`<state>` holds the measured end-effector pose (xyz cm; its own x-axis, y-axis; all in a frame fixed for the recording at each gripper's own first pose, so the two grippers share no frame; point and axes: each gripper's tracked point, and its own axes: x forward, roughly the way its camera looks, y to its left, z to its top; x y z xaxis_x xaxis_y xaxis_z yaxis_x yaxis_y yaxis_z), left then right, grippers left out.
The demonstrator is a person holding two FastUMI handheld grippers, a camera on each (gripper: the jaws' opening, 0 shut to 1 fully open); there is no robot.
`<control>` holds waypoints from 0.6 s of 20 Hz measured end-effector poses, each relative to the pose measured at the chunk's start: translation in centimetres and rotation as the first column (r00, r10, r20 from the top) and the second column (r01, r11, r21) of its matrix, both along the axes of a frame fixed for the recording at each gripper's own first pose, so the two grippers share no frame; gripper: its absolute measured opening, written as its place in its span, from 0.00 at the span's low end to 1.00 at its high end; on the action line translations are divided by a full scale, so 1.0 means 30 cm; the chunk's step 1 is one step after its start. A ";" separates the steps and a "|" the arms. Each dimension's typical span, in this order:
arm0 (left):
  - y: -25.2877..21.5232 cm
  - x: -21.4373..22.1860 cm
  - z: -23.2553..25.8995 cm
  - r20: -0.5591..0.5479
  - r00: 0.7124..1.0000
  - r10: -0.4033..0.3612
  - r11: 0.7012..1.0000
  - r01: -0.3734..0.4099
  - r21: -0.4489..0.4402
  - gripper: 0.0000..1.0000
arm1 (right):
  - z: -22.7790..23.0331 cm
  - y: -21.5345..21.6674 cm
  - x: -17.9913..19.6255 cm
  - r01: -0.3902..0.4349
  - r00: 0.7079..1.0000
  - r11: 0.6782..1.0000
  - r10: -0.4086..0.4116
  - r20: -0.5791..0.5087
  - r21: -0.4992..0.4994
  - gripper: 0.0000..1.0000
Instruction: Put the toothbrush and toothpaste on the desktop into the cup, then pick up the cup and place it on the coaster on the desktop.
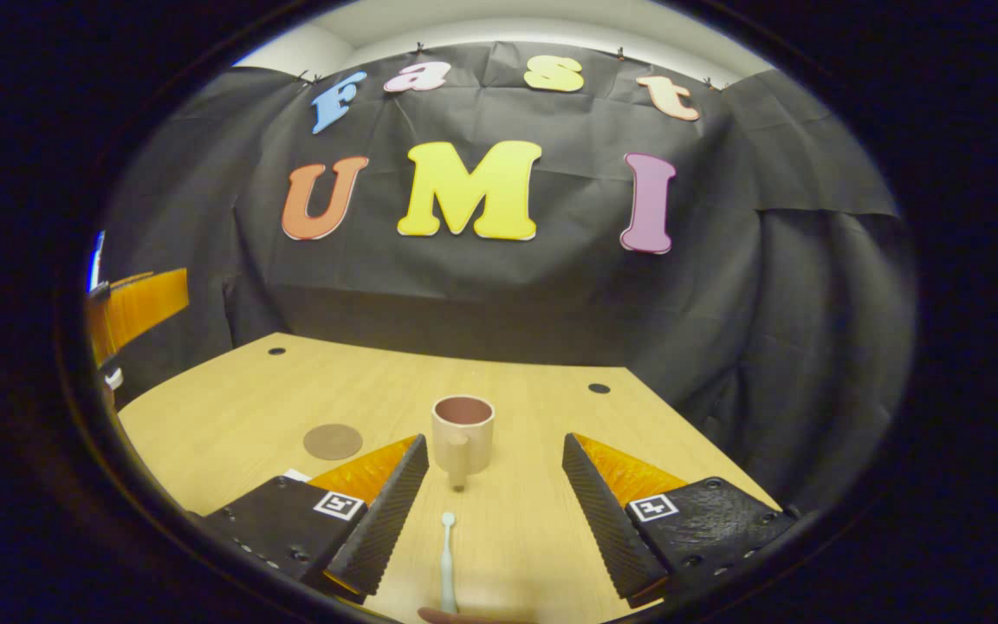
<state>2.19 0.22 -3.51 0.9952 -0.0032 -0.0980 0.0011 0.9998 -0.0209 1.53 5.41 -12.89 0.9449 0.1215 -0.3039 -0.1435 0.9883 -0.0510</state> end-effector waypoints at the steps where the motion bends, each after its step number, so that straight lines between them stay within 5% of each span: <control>1: 0.004 0.001 -0.001 -0.001 1.000 0.000 1.000 0.000 -0.002 0.99 | -0.052 0.015 0.001 -0.014 0.999 1.000 0.014 -0.042 0.008 0.98; 7: 0.009 0.017 -0.027 -0.028 1.000 0.008 1.000 -0.008 -0.014 0.99 | -0.311 0.063 -0.012 -0.060 0.969 0.998 0.060 -0.240 0.006 0.92; 12: 0.014 0.024 -0.099 -0.088 0.996 0.020 1.000 -0.020 -0.009 0.99 | -0.434 0.092 -0.033 -0.069 0.933 0.997 0.078 -0.352 0.038 0.59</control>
